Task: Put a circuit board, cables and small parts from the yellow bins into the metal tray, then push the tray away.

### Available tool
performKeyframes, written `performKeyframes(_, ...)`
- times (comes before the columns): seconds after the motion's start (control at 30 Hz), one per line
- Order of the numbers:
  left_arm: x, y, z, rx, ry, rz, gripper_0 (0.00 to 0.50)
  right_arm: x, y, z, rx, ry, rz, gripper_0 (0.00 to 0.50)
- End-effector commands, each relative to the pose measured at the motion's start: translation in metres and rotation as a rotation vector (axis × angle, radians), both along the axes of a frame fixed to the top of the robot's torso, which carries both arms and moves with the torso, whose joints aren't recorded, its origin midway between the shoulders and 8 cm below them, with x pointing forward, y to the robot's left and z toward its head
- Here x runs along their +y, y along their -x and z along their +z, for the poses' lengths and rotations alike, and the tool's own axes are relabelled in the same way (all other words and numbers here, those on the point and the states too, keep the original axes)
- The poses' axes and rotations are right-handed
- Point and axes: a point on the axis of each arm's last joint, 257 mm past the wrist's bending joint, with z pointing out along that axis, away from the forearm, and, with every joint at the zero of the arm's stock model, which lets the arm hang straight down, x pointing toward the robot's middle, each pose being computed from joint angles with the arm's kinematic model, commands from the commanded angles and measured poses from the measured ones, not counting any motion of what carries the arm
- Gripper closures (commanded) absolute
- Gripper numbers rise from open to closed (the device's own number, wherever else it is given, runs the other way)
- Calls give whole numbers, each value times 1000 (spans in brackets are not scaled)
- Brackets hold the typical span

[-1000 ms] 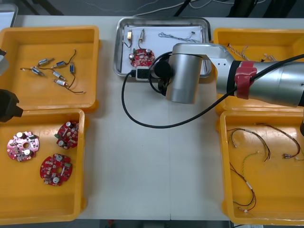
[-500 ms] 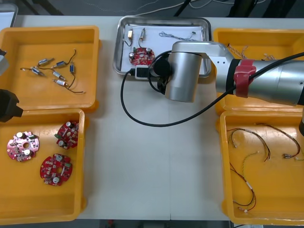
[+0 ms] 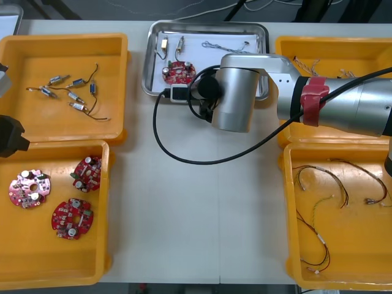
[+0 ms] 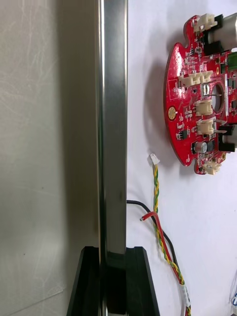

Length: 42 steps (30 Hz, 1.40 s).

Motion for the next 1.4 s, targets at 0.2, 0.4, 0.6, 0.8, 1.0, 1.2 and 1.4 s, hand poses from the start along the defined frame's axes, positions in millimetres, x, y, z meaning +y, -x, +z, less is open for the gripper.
performKeyframes(0.2,18,4,13,-19,-67,1,0,38,6,28,-46,25,107,331)
performKeyframes(0.4,18,4,13,-19,-67,1,0,38,6,27,-48,41,116,0)
performKeyframes(0.6,18,4,13,-19,-67,1,0,34,9,23,-21,35,99,0)
performKeyframes(0.8,18,4,13,-19,-67,1,0,28,13,24,15,29,54,0)
performKeyframes(1.0,18,4,13,-19,-67,1,0,28,20,37,26,39,24,0)
performKeyframes(1.2,18,4,13,-19,-67,1,0,22,30,55,38,58,-21,0)
performKeyframes(1.4,18,4,13,-19,-67,1,0,9,45,79,70,17,-82,0)
